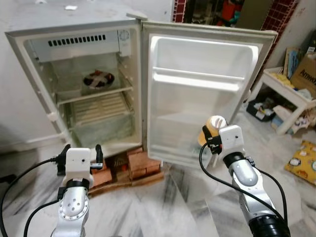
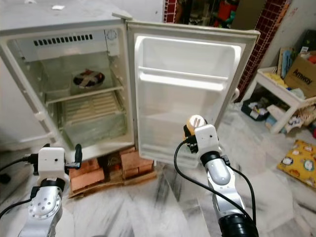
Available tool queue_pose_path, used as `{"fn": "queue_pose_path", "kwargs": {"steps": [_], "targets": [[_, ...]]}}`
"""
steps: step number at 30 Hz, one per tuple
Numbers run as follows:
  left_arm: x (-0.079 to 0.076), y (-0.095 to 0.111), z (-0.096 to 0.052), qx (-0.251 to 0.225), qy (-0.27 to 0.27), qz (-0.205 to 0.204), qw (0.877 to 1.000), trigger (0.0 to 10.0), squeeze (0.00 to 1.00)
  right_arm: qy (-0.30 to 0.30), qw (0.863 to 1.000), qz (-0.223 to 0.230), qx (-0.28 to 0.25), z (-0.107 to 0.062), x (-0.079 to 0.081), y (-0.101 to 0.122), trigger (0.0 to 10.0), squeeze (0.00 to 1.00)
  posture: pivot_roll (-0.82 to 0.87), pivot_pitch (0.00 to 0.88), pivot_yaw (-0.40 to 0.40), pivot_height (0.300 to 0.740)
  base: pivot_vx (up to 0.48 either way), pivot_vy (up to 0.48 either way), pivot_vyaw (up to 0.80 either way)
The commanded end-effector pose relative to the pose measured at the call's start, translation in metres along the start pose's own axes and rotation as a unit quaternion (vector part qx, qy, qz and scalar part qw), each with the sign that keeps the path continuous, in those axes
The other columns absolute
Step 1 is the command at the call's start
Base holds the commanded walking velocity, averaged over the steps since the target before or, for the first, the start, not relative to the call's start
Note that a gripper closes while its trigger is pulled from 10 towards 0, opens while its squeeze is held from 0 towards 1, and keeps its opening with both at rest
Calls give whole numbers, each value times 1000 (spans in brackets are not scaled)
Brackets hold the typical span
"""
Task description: Restocking fridge
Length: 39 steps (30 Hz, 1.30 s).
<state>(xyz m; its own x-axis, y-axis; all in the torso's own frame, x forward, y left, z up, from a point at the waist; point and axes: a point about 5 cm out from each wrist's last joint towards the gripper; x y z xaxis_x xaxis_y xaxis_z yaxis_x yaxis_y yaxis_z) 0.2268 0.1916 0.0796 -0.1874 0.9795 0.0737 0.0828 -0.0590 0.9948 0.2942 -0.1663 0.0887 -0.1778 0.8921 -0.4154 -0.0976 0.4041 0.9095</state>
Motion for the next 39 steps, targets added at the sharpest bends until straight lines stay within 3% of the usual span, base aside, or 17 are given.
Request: {"fn": "queue_pose_path", "kwargs": {"steps": [1, 13, 16, 19, 30, 39], "targets": [[3, 3, 2, -6, 4, 1, 1000, 10000, 0, 5, 1000, 2, -13, 5, 5, 6, 10000, 0, 113, 13, -84, 740, 304, 0, 0], [3, 10, -5, -25, 5, -9, 1000, 10000, 0, 30, 999, 10, -3, 3, 11, 2, 10000, 0, 116, 17, -85, 740, 141, -21, 0], [5, 7, -11, -21, -8, 15, 1000, 10000, 0, 40, 999, 8, 7, 1, 13, -1, 10000, 0, 118, 15, -87, 740, 0, 0, 0], [6, 4, -13, -15, -7, 12, 1000, 10000, 0, 43, 999, 9, 9, 1, 14, -2, 10000, 0, 119, 16, -88, 740, 0, 0, 0], [1, 7, -10, -16, -12, 2, 1000, 10000, 0, 51, 999, -1, 17, 2, 13, -4, 10000, 0, 115, 19, -90, 740, 0, -299, 0], [3, 12, -5, -31, -2, 3, 1000, 10000, 0, 100, 995, 28, 8, 1, 24, -2, 10000, 0, 117, 29, -92, 740, 0, -177, 0]]}}
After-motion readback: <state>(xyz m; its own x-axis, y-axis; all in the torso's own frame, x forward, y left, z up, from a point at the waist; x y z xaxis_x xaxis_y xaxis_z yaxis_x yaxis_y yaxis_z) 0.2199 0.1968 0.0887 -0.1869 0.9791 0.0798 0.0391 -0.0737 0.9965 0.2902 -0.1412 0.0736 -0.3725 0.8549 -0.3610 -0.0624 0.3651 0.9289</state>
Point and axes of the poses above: a point about 5 cm out from each wrist's last joint towards the gripper, its own z axis pointing out of the wrist towards the gripper, its own y axis along the axis of the wrist's last joint, x = y × z, and after that the axes turned 10 degrees about -z, right-handed
